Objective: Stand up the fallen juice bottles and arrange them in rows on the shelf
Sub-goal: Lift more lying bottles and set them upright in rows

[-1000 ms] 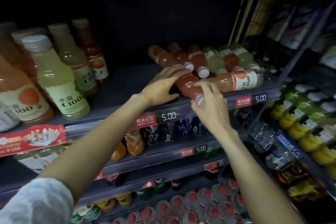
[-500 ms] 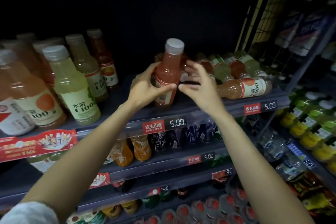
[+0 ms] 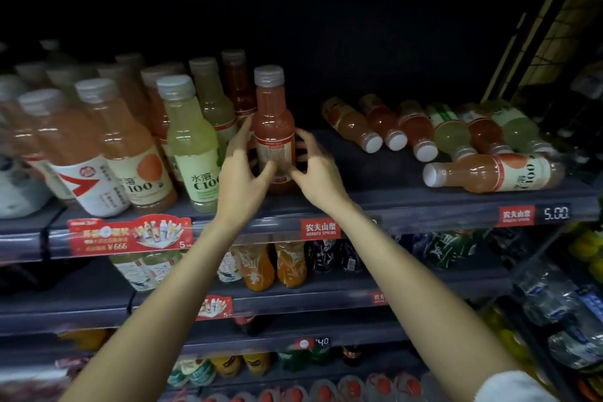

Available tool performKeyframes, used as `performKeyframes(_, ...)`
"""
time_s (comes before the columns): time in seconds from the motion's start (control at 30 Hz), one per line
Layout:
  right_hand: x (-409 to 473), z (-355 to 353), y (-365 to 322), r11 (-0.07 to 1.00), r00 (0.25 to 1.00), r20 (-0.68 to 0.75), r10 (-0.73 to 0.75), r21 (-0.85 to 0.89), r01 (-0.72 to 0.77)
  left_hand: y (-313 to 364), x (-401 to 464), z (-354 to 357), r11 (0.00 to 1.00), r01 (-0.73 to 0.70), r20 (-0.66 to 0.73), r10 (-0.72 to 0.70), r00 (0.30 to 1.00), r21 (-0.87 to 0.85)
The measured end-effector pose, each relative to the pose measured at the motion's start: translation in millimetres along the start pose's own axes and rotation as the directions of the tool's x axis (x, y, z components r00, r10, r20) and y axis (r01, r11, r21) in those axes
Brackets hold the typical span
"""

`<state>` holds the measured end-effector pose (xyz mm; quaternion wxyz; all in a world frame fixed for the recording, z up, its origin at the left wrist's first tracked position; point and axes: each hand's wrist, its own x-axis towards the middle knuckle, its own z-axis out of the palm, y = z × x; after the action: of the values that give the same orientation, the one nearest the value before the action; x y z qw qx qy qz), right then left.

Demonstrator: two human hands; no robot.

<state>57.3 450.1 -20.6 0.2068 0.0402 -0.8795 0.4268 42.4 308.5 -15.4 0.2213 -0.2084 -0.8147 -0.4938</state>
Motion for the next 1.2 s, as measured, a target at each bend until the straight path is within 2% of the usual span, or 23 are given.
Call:
performKeyframes(0.1, 12.5, 8.3, -1.4, 0.999, 0.999, -0.043, -0.001, 0.045, 0.003, -6.6, -6.8, 2.8, 1.0, 0.014, 0.012, -0.014, 1.0, 0.002)
performKeyframes(0.27, 29.1, 13.8, -12.5, 0.986, 0.996, 0.0, 0.087, 0.146, -0.086, -1.6, -6.3, 6.7, 0.996, 0.092, -0.007, -0.092, 0.996, 0.015)
performKeyframes(0.4, 31.2, 3.7, -5.7, 0.989, 0.972, 0.234, 0.003, 0.145, -0.038, 4.2, -7.4, 8.8, 0.99, 0.139, 0.005, -0.139, 0.99, 0.01)
performKeyframes(0.47, 28.6, -11.7, 8.6, 0.998, 0.955, 0.289, -0.064, -0.008, 0.069, 10.4, -10.1, 10.4, 0.99, 0.136, 0.005, -0.136, 0.991, -0.027)
performKeyframes(0.5, 27.1, -21.0, 17.1, 0.988, 0.959, 0.272, -0.083, -0.103, 0.115, 13.2, -11.8, 11.2, 0.993, 0.112, -0.005, -0.113, 0.994, -0.041)
performKeyframes(0.57, 24.6, -40.3, 31.7, 0.946, 0.985, 0.148, -0.094, -0.296, 0.135, 16.5, -13.6, 12.7, 0.999, 0.006, -0.038, -0.007, 0.999, -0.033)
performKeyframes(0.67, 31.0, -60.7, 47.6, 0.779, 0.998, -0.061, -0.029, -0.627, -0.016, 17.5, -7.5, 17.8, 0.983, -0.18, 0.006, 0.18, 0.984, 0.041)
performKeyframes(0.73, 38.1, -64.5, 55.1, 0.667, 0.993, -0.079, 0.083, -0.736, -0.115, 17.0, 3.7, 23.8, 0.949, -0.291, 0.08, 0.282, 0.956, 0.122)
performKeyframes(0.8, 41.8, -63.4, 60.8, 0.673, 0.988, -0.045, 0.149, -0.727, -0.134, 16.3, 17.0, 30.7, 0.905, -0.375, 0.148, 0.351, 0.925, 0.198)
performKeyframes(0.87, 43.8, -62.3, 64.1, 0.718, 0.988, -0.026, 0.149, -0.684, -0.126, 15.4, 30.5, 38.6, 0.866, -0.439, 0.202, 0.397, 0.895, 0.24)
performKeyframes(0.93, 41.4, -64.3, 62.7, 0.747, 0.991, -0.037, 0.127, -0.654, -0.12, 15.3, 41.5, 46.1, 0.857, -0.431, 0.263, 0.363, 0.894, 0.282)
performKeyframes(1.07, 15.6, -71.8, 56.5, 0.821, 0.988, -0.144, 0.06, -0.556, -0.131, 10.6, 55.5, 61.2, 0.861, -0.361, 0.36, 0.229, 0.904, 0.359)
performKeyframes(1.13, -2.8, -72.9, 53.0, 0.878, 0.973, -0.226, -0.047, -0.475, -0.068, 7.5, 57.9, 64.7, 0.869, -0.355, 0.4, 0.207, 0.893, 0.344)
performKeyframes(1.2, -16.3, -76.7, 44.1, 0.937, 0.946, -0.312, -0.088, -0.348, -0.028, 5.1, 57.6, 66.8, 0.881, -0.361, 0.44, 0.206, 0.874, 0.305)
